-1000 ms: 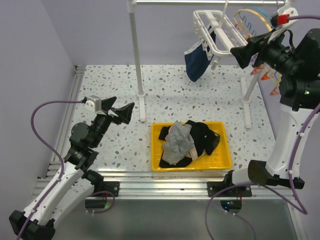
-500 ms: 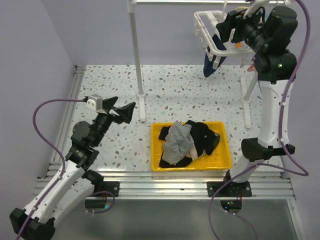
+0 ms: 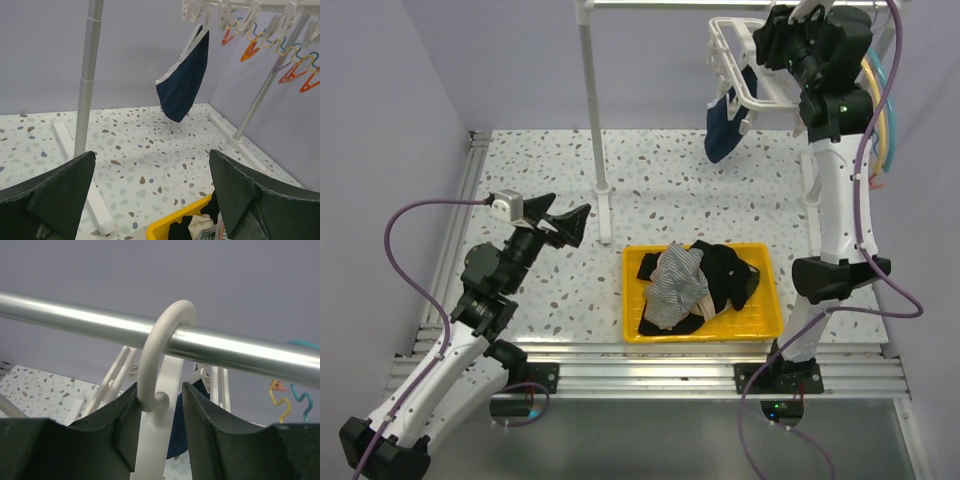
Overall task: Remove the underwear clipped to the hanger
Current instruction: Adjust the hanger on the clothesline.
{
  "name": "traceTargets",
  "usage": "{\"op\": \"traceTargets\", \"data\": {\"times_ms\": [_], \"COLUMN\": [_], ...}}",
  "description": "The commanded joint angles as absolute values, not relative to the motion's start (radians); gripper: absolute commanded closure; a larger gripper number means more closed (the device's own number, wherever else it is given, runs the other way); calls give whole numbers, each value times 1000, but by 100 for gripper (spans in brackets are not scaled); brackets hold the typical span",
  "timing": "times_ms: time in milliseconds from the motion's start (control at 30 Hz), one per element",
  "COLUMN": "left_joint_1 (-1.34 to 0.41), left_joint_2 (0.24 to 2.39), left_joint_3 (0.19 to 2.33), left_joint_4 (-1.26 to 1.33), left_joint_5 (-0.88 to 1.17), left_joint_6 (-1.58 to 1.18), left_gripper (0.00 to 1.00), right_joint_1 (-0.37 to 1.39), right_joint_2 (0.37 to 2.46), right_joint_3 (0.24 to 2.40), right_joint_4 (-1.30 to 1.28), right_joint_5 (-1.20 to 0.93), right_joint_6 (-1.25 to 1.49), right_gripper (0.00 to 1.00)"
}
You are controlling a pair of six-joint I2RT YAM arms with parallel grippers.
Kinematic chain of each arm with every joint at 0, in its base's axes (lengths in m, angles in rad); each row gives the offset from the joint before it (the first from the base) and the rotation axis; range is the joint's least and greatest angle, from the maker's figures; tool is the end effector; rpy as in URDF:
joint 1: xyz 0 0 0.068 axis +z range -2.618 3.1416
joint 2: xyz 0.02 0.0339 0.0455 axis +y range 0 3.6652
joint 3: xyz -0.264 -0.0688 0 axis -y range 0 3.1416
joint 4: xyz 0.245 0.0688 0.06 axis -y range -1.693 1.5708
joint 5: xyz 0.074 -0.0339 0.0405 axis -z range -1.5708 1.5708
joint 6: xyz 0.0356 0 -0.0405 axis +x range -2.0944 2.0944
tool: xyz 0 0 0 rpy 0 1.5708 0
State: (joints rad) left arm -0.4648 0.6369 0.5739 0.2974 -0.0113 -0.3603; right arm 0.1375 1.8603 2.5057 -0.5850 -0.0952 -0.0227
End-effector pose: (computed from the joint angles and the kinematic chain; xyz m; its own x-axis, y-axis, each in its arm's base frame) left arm 0.1456 -0.0725 0.3404 0.0397 -0.4143 -0.9093 0.4834 0.8044 -0.3454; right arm 0.3603 0.0533 0.5684 0.0650 -0.0138 -0.9978 -0.2290 0.9730 -0.0284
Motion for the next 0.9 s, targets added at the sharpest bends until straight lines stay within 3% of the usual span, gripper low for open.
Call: {"op": "traceTargets", "data": {"times_ms": [0,167,367,733,867], "left_joint_1": [-457,-457,-457,-457,-457], "left_joint_2": [634,630,623,606,598], "left_joint_3": [563,561,561,557,560], "left_joint_4": [353,348,345,334,322], "left_joint_5": [-5,-5,-9,-21,-31], "left_joint_6": [-379,-380,-380,-380,-376], "left_gripper": [0,0,0,0,0], "right_joint_1": [146,175,245,380,380], "right_joint_2": [1881,1910,1922,1973,1951], "right_joint_3": [2559,2577,2577,2609,2594], "right_joint_4": [-486,-465,-443,-413,-403], "right_joint_5": [-78,-103,-124,-95,-78], "right_joint_6": [21,12,-31,-49,-69], "right_gripper": [60,83,92,91,75]}}
